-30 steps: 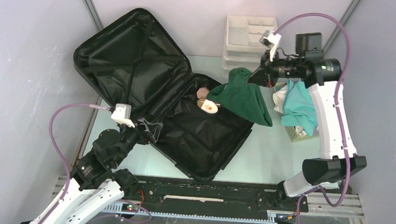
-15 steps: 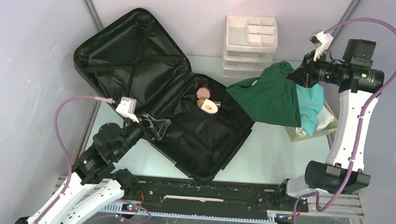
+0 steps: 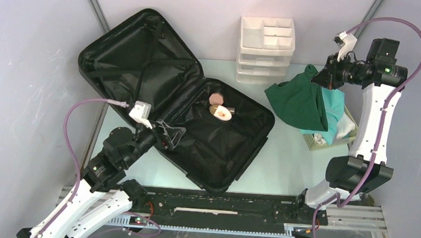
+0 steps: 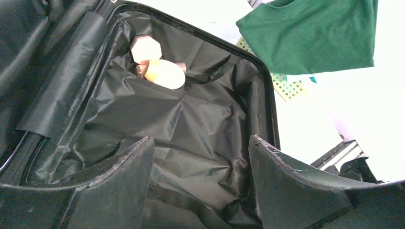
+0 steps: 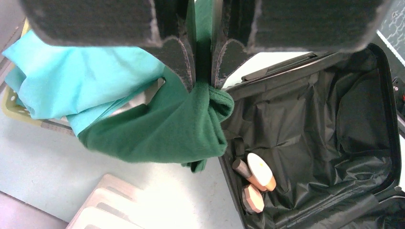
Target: Open, take out, and arrange the luggage
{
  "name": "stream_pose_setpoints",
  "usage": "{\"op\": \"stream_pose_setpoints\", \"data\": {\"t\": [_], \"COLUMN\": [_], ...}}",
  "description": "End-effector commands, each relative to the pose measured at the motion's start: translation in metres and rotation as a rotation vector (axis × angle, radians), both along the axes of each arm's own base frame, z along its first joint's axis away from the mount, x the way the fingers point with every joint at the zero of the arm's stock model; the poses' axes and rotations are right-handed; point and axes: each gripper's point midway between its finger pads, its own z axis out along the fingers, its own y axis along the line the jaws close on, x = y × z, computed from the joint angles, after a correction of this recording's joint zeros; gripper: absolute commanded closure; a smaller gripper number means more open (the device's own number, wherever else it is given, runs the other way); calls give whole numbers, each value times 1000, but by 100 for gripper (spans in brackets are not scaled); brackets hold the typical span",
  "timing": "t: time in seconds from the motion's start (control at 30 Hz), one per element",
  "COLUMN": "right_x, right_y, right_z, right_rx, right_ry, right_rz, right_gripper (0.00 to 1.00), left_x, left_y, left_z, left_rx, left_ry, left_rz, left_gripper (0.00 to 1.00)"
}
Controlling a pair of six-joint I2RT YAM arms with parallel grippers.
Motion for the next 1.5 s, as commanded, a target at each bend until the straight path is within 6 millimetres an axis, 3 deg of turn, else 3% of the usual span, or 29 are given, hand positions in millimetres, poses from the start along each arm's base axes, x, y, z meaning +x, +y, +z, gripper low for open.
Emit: {"op": "stream_pose_setpoints", "data": {"t": [0.0, 0.3, 0.57, 0.67, 0.8, 0.97, 1.2, 1.27, 1.33, 1.4, 1.47], "right_x": [-3, 0, -1, 6, 28, 54, 69, 72, 74, 72, 70], "right_y": [4, -7, -59, -85, -126, -173, -235, -244, -250, -249, -242], "right_z": [27, 17, 38, 33, 4, -58, -143, -160, -170, -167, -145], "right_rx": [22, 19, -3, -18, -38, -65, -245, -283, -310, -321, -318], "right_ry": [-86, -61, -110, -99, -42, 81, 204, 230, 250, 251, 201], "right_rz": [-3, -56, -195, -252, -329, -404, -537, -546, -550, -540, -529], "right_gripper": [100, 100, 100, 100, 100, 100, 100, 91, 65, 46, 27], "left_x": [-6, -14, -21, -21, -21, -21, -16, -15, -14, -14, -16], "left_y": [-2, 0, 4, 5, 5, 7, 4, 1, -5, -11, -21], "left_z": [7, 12, 15, 13, 11, 9, 5, 7, 13, 23, 41], "left_rx": [-50, -93, -144, -147, -144, -139, -126, -128, -143, -170, -222], "left_ry": [-26, -43, -52, -42, -32, -17, 5, 8, 6, -5, -22], "left_rz": [-26, -40, -30, -28, -25, -11, -5, -13, -35, -58, -111], "left_gripper": [23, 23, 23, 23, 23, 23, 23, 23, 23, 23, 23]}}
